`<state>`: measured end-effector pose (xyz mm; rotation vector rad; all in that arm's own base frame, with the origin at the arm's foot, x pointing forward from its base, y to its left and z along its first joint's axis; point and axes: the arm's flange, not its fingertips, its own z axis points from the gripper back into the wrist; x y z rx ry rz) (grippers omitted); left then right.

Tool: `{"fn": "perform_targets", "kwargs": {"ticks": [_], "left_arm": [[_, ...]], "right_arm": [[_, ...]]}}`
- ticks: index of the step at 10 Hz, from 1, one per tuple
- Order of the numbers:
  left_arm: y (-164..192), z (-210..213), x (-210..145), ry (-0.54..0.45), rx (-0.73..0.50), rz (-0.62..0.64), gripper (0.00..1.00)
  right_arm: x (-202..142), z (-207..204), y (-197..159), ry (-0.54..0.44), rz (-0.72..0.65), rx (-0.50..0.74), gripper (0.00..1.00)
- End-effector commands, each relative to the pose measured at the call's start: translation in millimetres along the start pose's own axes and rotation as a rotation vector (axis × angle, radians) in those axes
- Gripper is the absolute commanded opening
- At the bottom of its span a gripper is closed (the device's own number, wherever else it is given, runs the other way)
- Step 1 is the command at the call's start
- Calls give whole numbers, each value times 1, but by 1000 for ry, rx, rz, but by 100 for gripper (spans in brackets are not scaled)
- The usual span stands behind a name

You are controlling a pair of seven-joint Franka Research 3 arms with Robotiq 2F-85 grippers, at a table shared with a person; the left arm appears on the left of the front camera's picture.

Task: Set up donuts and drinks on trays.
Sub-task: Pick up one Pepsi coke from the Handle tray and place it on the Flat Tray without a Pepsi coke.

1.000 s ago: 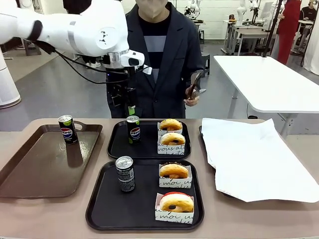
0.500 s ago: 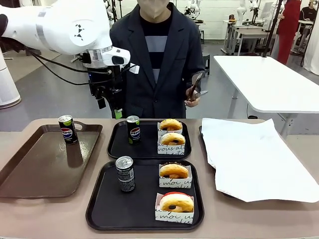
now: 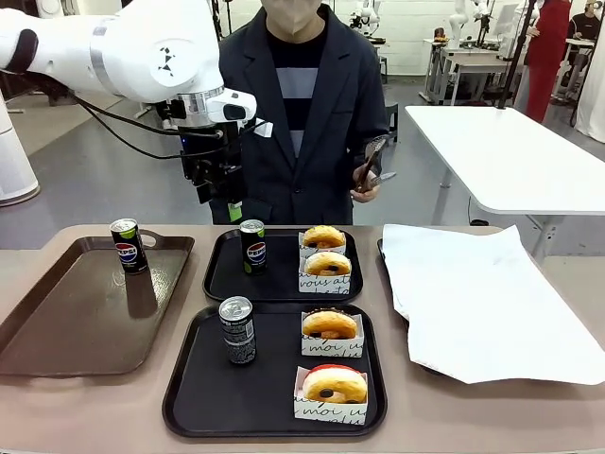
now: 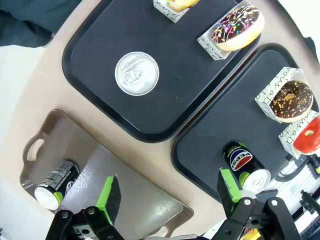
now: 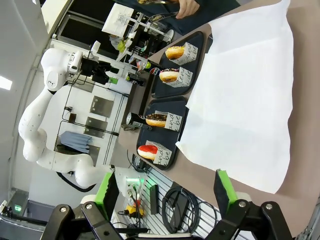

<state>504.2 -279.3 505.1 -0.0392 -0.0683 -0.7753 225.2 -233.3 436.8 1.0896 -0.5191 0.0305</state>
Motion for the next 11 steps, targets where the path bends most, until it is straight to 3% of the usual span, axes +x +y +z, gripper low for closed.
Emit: {"fn": "perform_targets", "kwargs": {"ticks": [1,2,4,6,8,9,11], "left_arm": [[23,18,-39,-54,-46,62,100],[32,21,-82,-116,-125,121,100],[30,5,-149,-115,-175,246,100],[33,-17,-187,-87,-171,317,100],[39,-21,-199,-46,-71,458,100],[39,-21,-197,-55,-183,323,100],[40,-29,-207,-47,-151,376,100]], "right_arm": [[2,-1,0,-30,17,25,100],[2,-1,0,-30,17,25,100],[2,-1,0,-30,17,25,100],[2,-1,0,-30,17,25,100],[2,-1,0,-30,17,25,100],[2,-1,0,-30,17,25,100],[2,-1,0,-30,17,25,100]]}}
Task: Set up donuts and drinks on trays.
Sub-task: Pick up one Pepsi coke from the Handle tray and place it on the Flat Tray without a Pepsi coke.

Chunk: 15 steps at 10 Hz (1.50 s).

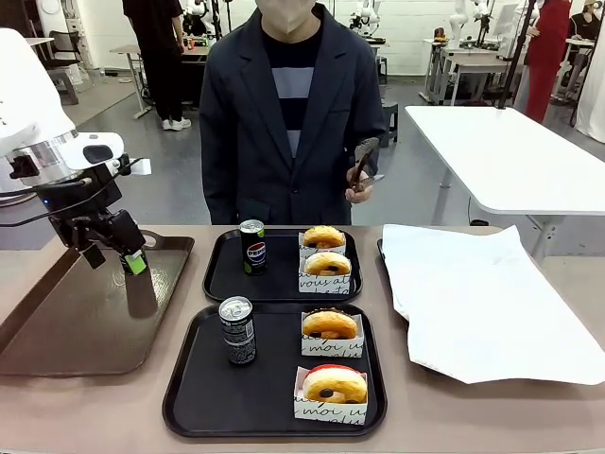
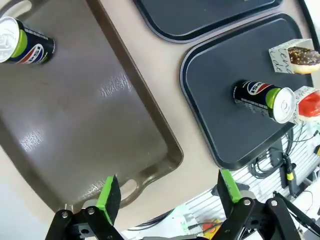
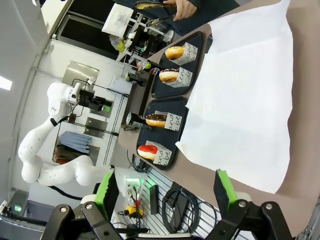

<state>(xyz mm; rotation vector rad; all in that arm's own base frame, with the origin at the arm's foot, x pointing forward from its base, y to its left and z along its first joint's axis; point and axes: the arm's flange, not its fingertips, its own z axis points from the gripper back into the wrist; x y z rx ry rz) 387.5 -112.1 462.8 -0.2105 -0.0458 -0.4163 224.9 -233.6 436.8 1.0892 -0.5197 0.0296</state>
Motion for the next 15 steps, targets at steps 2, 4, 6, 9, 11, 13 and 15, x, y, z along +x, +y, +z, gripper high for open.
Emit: {"fn": "perform_targets", "kwargs": {"ticks": [2,4,6,9,11,13,15], "left_arm": [[74,8,-2,-275,-333,98,100],[117,-3,-36,-457,-511,221,100],[148,-18,-75,-594,-605,303,100],[186,-20,-123,-635,-716,410,100],[195,-6,-151,-604,-787,433,100],[205,11,-154,-539,-839,419,100],[206,29,-147,-469,-886,369,100]], "right_arm": [[2,-1,1,-29,17,26,100],[2,-1,1,-29,17,26,100],[2,-1,1,-29,17,26,100],[2,-1,1,-29,17,26,100],[2,-1,1,-29,17,26,100],[2,-1,1,-29,17,26,100],[2,-1,1,-29,17,26,100]]}}
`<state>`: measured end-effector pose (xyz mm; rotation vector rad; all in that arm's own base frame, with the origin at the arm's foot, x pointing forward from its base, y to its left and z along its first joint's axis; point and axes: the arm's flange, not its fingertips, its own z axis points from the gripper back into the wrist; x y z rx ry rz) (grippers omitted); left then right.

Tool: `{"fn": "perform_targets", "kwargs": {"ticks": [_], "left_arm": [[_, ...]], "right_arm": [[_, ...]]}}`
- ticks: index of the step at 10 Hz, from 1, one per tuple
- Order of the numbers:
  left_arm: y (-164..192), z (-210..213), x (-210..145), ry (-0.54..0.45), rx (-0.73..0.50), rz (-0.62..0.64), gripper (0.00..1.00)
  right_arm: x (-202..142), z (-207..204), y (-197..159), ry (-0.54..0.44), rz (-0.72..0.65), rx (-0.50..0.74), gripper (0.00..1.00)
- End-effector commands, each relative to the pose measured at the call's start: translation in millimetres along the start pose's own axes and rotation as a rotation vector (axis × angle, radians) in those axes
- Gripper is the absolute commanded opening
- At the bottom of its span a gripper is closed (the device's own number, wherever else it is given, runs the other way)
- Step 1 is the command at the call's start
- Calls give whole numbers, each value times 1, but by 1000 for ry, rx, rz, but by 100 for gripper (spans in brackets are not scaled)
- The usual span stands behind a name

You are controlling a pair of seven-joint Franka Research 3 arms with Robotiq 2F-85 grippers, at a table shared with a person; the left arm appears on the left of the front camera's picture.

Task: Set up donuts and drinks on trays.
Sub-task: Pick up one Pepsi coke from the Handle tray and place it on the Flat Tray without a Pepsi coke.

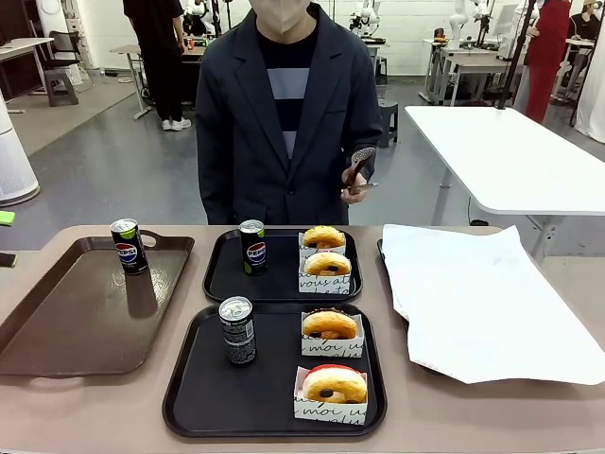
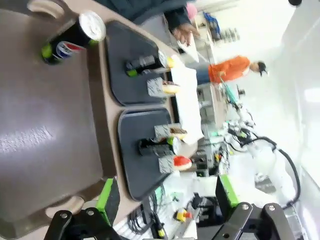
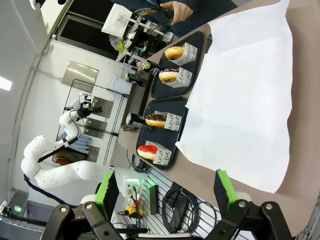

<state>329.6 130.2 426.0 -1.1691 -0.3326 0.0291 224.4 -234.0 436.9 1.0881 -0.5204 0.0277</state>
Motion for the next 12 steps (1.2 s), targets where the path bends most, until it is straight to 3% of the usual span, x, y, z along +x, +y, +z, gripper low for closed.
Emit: {"fn": "perform_targets", "kwargs": {"ticks": [1,12], "left_arm": [[-10,8,9,44,7,12,100],[-8,2,4,24,-9,0,100]], "right_arm": [[3,-2,0,-27,18,27,100],[3,-2,0,-27,18,27,100]]}}
